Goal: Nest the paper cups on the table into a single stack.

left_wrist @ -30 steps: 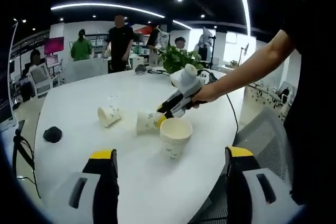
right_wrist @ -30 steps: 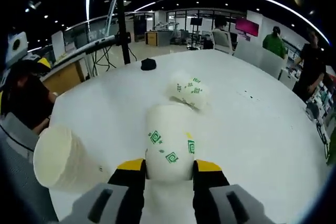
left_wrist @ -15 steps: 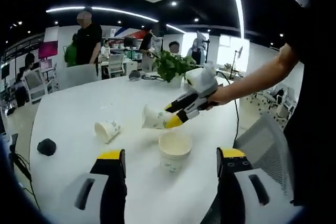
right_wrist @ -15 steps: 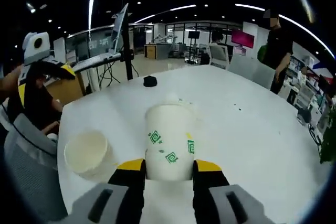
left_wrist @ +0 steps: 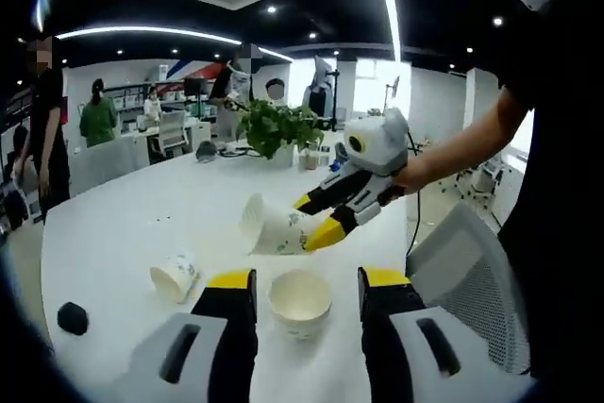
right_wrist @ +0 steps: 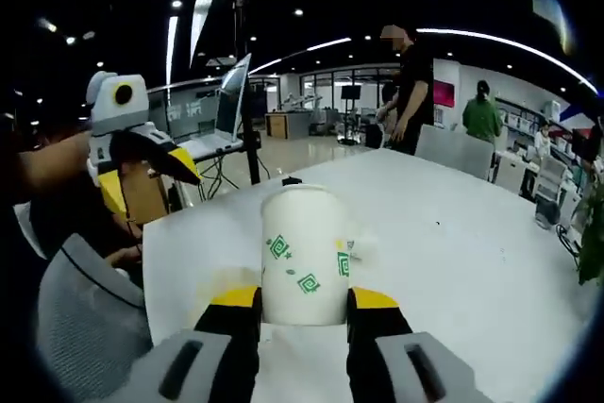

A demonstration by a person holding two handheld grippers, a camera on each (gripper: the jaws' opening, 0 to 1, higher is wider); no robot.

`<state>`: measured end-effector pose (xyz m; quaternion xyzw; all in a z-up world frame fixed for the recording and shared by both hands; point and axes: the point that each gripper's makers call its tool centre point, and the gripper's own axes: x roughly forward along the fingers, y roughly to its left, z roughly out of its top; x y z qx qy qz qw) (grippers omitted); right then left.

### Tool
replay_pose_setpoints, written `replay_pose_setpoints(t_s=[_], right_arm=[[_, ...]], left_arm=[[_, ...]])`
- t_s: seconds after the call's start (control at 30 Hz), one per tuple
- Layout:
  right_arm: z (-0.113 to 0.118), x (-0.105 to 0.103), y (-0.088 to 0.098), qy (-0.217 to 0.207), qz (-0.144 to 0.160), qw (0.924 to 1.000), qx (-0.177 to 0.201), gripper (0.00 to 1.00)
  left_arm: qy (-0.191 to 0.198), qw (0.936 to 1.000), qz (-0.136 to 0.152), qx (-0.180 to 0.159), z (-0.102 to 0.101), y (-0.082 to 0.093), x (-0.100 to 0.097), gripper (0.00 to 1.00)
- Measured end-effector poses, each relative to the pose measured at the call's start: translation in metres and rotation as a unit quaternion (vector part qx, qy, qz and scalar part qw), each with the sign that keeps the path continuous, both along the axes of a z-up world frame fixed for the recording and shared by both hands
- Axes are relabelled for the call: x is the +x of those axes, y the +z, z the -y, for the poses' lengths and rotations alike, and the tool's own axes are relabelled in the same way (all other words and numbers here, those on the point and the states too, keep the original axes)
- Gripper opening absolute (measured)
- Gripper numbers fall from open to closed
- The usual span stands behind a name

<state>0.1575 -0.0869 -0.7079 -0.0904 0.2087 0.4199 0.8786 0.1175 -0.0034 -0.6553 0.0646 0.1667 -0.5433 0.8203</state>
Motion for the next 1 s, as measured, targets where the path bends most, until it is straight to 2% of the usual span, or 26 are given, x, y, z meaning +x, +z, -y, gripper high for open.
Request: replay_pose_setpoints(t_s=[0.27, 0.6, 0.73, 1.0], right_arm=[[-0.004, -0.02, 0.005, 0.032, 0.02, 0.9993, -0.008, 0.34], [-0.015, -0.039, 0.007, 0.077, 0.04, 0.9962, -0.014, 0.34], [-0.02, -0.041, 0.008, 0.096, 0.054, 0.9938, -0.018, 0.34], [-0.027, -0.047, 0.011, 0.121, 0.078, 0.9892, -0.027, 0.34]], left_arm=[[-0.039, 0.9992, 0.0, 0.009, 0.013, 0.003, 0.002, 0.3], [-0.087, 0.9959, -0.001, 0.024, 0.025, -0.002, -0.01, 0.2], [-0.108, 0.9936, 0.004, 0.033, 0.026, -0.003, -0.015, 0.13], [-0.132, 0.9904, 0.001, 0.041, 0.026, -0.005, -0.022, 0.07]])
